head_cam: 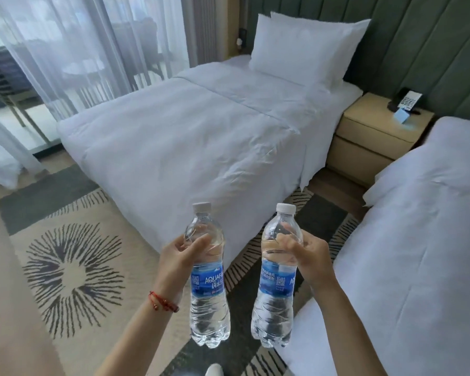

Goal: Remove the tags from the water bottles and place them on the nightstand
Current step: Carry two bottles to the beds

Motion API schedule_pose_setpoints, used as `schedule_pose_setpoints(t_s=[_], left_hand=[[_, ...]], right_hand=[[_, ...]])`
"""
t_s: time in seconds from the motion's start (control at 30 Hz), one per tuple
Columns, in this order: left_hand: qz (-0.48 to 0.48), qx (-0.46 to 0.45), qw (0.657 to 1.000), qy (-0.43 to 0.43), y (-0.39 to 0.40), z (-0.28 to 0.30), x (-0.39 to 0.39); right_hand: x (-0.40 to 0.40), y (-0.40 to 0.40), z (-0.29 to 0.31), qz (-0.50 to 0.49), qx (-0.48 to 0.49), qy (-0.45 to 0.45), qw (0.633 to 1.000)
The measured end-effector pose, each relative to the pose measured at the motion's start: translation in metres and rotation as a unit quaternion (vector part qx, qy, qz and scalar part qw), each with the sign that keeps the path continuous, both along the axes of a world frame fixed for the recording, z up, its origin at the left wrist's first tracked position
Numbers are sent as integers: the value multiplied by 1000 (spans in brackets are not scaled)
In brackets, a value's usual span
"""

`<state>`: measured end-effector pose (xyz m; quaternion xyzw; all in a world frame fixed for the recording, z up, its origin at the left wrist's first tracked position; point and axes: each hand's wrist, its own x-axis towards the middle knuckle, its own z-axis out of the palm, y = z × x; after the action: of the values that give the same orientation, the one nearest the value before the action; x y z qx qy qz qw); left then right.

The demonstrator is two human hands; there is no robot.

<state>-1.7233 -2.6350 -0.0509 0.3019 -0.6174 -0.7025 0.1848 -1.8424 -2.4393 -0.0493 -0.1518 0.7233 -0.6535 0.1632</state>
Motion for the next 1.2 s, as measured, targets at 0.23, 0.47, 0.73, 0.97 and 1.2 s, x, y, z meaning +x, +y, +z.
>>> schedule_pose_setpoints(t_s=[0.23, 0.47, 0.73, 0.97, 1.2], left_hand=[[-90, -7, 996, -5, -31, -7, -80], [-170, -17, 985, -1, -15, -17, -175], [-232, -42, 972, 11, 20, -4, -297], [-266, -49, 962, 24, 49, 9, -403], [-318, -41, 947, 32, 79, -5, -511]], right_hand=[[-37, -10, -7, -110, 38, 21, 993], [-101, 14, -12, -177, 39, -5, 983], [-212, 52, -4, -212, 53, 15, 976], [-296, 83, 11, -276, 75, 18, 958], [-381, 109, 2, -339, 83, -9, 937]])
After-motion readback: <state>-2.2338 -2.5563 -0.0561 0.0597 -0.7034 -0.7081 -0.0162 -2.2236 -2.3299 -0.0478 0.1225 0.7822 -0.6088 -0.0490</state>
